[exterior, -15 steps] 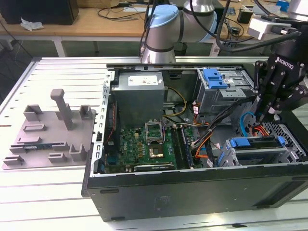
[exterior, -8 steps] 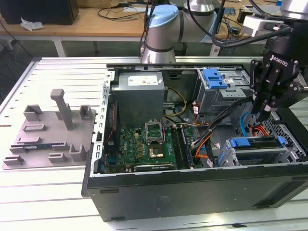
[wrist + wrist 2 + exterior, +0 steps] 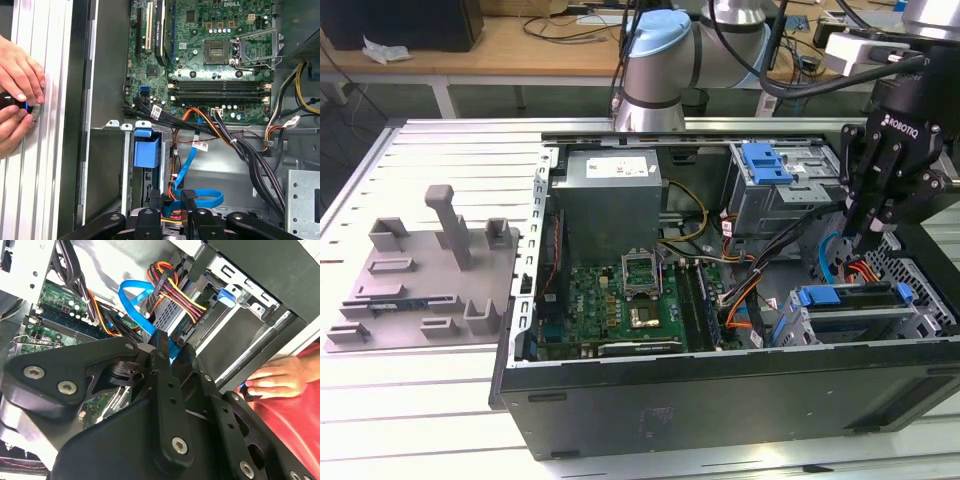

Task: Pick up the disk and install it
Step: 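Insert the second disk wire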

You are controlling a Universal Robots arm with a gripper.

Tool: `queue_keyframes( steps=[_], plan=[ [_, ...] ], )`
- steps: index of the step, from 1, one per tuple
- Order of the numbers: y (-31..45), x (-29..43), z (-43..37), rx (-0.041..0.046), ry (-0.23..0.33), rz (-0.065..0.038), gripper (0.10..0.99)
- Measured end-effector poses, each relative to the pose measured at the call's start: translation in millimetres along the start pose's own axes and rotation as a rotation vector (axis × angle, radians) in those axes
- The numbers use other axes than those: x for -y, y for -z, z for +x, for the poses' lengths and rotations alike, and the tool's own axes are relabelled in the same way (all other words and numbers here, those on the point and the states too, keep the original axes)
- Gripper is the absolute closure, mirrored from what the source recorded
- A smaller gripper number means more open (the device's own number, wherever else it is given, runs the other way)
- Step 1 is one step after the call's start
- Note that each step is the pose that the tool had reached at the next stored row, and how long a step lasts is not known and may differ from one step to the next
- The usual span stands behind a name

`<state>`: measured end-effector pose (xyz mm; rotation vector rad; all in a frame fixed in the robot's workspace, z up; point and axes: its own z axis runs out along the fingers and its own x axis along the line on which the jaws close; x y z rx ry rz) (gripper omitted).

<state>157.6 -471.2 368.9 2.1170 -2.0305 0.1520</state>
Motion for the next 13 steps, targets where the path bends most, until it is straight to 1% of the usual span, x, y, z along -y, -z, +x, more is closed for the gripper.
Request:
queue_keyframes(
  steps=[3, 7, 8, 9, 10, 11, 13],
  plan=[
    [0.1, 1.7, 0.2, 0.0004, -0.004, -0.002, 0.784],
    [0.0, 2.1, 0.4, 0.0014, -0.017, -0.005, 0.784],
    [0.0, 2.1, 0.4, 0.0016, -0.02, -0.006, 0.8],
    [-0.1, 2.1, 0.4, 0.0017, -0.023, -0.006, 0.867],
    [-0.1, 2.1, 0.3, 0.002, -0.026, -0.007, 0.867],
    [-0.2, 2.1, 0.4, 0.0023, -0.03, -0.008, 0.922],
    [-0.2, 2.1, 0.3, 0.003, -0.038, -0.01, 0.922]
  ],
)
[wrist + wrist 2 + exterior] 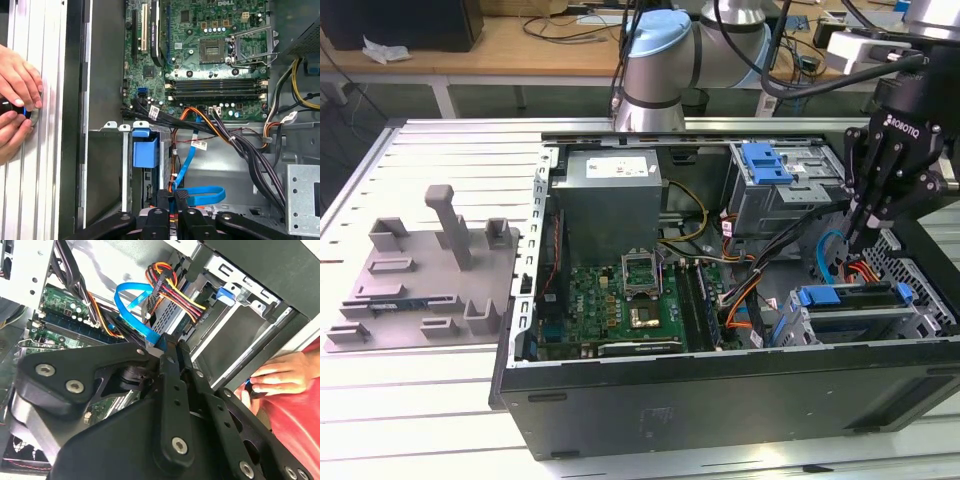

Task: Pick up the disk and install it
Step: 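Insert the second disk wire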

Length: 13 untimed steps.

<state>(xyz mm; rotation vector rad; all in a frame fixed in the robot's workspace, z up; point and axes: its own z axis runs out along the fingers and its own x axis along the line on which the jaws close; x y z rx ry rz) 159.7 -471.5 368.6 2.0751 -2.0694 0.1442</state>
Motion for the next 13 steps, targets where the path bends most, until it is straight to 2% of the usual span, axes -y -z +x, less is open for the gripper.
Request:
queue_keyframes(
  steps=[3, 5, 7, 8, 13],
  plan=[
    [0.0, 0.0, 0.2, 0.0003, -0.001, 0.0, 0.922],
    [-0.5, 0.1, 2.8, 0.0048, 0.0, 0.0, 0.922],
    [-1.4, 0.1, 6.4, 0.0139, 0.001, 0.0, 0.922],
    [-2.2, 0.1, 10.2, 0.0225, 0.001, 0.0, 0.922],
    [-4.9, 0.1, 22.5, 0.0458, 0.003, 0.0, 0.922]
  ],
)
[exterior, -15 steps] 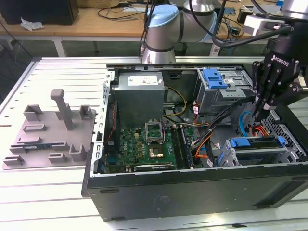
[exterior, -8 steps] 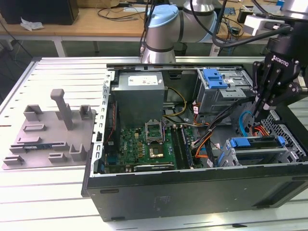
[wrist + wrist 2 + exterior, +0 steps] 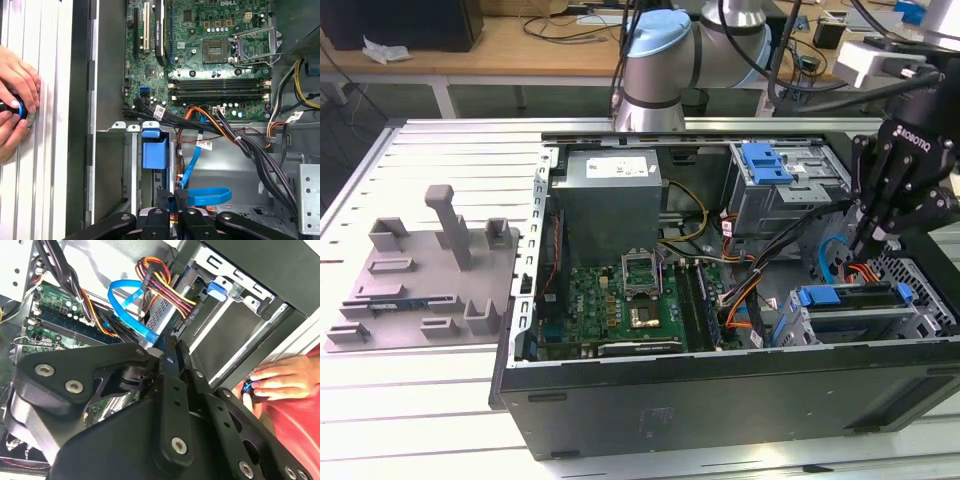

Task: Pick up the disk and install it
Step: 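Insert the second disk wire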

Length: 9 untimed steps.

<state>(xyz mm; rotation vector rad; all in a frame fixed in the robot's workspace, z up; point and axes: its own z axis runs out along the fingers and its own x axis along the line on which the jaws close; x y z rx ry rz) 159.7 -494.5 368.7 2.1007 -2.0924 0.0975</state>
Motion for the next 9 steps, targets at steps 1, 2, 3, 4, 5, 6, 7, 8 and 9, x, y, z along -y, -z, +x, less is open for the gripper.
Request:
queue_keyframes(
  steps=[1, 2, 3, 4, 5, 6, 7, 8, 9],
  plan=[
    [-0.4, 0.0, 2.3, 0.0054, 0.0, 0.0, 0.922],
    [-0.8, 0.0, 4.5, 0.0109, 0.001, 0.0, 0.922],
    [-1.3, 0.0, 7.6, 0.0199, 0.002, 0.0, 0.922],
    [-2.5, 0.1, 12.9, 0.0425, 0.003, 0.001, 0.922],
    [-3.2, 0.1, 16.0, 0.0593, 0.004, 0.001, 0.922],
    [-3.6, 0.1, 17.7, 0.0705, 0.005, 0.001, 0.922],
    [-3.9, 0.1, 19.2, 0.0807, 0.006, 0.002, 0.922],
    [-4.6, 0.1, 22.2, 0.0992, 0.008, 0.002, 0.922],
    [-5.4, 0.1, 25.6, 0.1156, 0.009, 0.002, 0.922]
  ],
)
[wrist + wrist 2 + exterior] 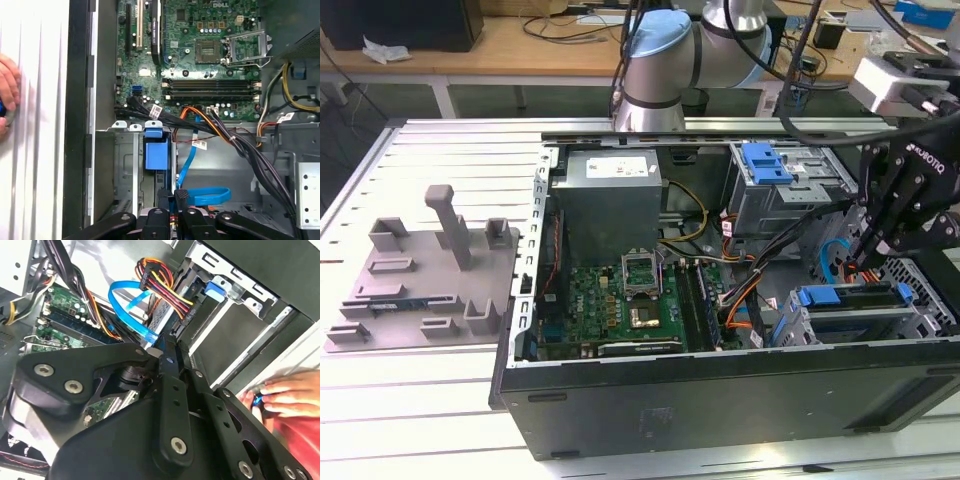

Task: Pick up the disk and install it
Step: 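Insert the second disk wire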

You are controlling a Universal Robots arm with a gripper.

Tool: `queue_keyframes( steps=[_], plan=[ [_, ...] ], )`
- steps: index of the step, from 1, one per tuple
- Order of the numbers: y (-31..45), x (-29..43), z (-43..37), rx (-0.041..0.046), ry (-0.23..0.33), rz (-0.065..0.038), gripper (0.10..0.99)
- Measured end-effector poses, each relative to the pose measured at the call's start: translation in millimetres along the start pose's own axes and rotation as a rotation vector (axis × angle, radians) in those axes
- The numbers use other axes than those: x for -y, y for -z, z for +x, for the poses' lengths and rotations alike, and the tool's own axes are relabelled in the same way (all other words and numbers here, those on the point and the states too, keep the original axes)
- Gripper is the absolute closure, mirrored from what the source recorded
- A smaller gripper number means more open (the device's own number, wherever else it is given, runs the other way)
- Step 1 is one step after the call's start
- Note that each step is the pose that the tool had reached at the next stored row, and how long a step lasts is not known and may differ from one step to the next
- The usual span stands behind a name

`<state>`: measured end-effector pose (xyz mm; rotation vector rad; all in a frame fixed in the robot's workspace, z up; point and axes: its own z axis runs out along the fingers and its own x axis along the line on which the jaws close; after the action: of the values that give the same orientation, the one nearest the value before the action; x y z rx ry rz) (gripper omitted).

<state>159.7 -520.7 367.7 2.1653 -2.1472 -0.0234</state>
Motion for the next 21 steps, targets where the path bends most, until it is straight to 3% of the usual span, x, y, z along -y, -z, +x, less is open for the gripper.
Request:
queue_keyframes(
  steps=[3, 5, 8, 12, 21],
  plan=[
    [-1.0, 0.0, 6.2, 0.0279, 0.002, 0.001, 0.922],
    [-2.5, 0.1, 9.5, 0.0399, 0.003, 0.001, 0.922],
    [-4.3, 0.5, 12.1, 0.0488, 0.004, 0.001, 0.922],
    [-7.0, 2.0, 13.5, 0.0547, 0.004, 0.001, 0.922],
    [-13.0, 4.7, 14.9, 0.0583, 0.004, 0.001, 0.922]
  ],
)
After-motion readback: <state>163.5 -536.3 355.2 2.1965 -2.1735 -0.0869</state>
